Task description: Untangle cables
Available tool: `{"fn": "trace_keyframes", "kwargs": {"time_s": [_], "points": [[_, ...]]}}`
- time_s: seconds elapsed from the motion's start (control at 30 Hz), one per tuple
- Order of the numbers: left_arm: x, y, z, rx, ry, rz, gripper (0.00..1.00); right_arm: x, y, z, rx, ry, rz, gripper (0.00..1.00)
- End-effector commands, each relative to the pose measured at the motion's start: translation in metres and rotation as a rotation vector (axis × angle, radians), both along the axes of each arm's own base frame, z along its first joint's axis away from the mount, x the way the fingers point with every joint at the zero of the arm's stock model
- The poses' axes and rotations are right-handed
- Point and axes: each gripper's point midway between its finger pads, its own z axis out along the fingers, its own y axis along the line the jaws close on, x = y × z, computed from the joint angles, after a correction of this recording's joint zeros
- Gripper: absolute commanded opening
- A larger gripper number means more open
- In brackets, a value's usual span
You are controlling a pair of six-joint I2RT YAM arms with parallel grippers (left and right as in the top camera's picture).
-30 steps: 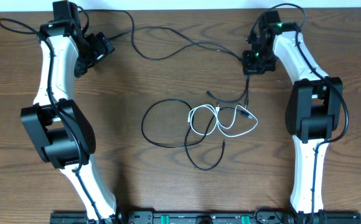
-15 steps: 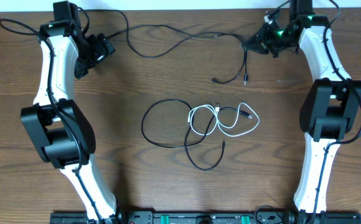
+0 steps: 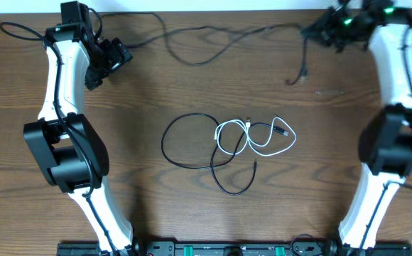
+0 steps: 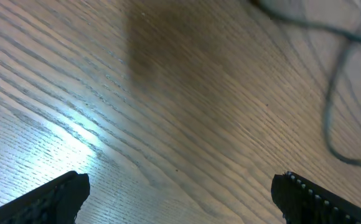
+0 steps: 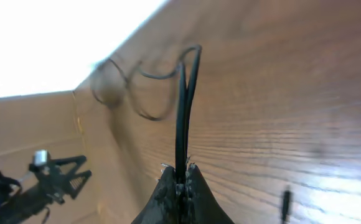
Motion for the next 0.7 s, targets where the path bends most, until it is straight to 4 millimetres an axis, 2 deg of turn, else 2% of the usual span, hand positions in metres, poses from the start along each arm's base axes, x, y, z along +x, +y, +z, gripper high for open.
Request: {"fn": "trace_keyframes", "kwargs": {"time_s": [0.0, 0.1, 0.2, 0.4, 0.53, 0.67], "points": [[0.0, 0.001, -0.003, -0.005, 0.006, -0.01, 0.99, -0.013, -0.027, 0.071, -0.073, -0.126, -0.083, 0.01], [0.0, 0.001, -0.003, -0.005, 0.006, -0.01, 0.99, -0.022, -0.041, 0.09, -0.106, -0.147, -0.129, 0.01], [0.0, 0.001, -0.003, -0.005, 0.005, -0.01, 0.99, -0.025, -0.041, 0.102, -0.124, -0.171, -0.144, 0.01], [0.0, 0.001, -0.003, -0.005, 0.005, -0.01, 0.99, -0.021, -0.021, 0.098, -0.119, -0.137, -0.173, 0.01], [0.0, 0.001, -0.003, -0.005, 0.005, -0.01, 0.99, -0.01, 0.008, 0.103, -0.138, -0.193, -0.148, 0.01], [0.0, 0.001, -0.003, -0.005, 0.005, -0.01, 0.99, -0.005, 0.016, 0.097, -0.231, -0.197, -0.202, 0.01]]}}
